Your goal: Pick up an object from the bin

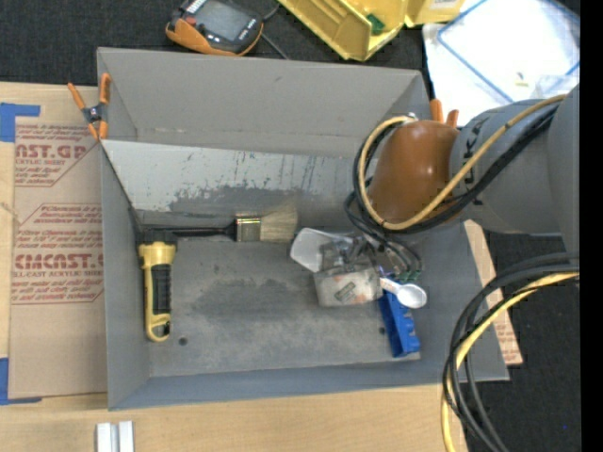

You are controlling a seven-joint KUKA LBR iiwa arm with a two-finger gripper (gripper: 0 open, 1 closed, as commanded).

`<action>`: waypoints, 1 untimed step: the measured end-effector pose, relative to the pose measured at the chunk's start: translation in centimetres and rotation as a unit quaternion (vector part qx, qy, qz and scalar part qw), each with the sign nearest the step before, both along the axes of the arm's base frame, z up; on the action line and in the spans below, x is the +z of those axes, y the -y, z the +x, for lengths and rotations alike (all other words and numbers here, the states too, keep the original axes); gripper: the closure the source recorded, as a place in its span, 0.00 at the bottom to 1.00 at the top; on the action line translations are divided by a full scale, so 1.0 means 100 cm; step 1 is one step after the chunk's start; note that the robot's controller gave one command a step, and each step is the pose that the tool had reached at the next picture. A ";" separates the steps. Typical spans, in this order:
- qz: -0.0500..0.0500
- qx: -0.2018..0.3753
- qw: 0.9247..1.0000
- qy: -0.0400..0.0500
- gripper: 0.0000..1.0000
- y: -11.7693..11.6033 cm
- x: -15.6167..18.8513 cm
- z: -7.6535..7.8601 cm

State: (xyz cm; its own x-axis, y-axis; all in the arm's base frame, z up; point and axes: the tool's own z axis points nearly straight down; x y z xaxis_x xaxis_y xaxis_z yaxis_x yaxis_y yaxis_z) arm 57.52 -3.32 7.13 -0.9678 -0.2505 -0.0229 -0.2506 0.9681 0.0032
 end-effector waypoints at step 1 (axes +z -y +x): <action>-0.001 0.001 1.000 0.001 1.00 -0.003 0.000 -0.010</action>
Offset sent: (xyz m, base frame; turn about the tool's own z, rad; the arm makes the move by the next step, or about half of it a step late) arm -0.0439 0.0006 0.0193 -0.0276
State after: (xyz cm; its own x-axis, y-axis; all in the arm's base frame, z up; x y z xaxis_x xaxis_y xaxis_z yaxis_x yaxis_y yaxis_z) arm 56.55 -3.00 7.17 -0.9671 -0.2530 -0.0250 -0.2531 0.9674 0.0014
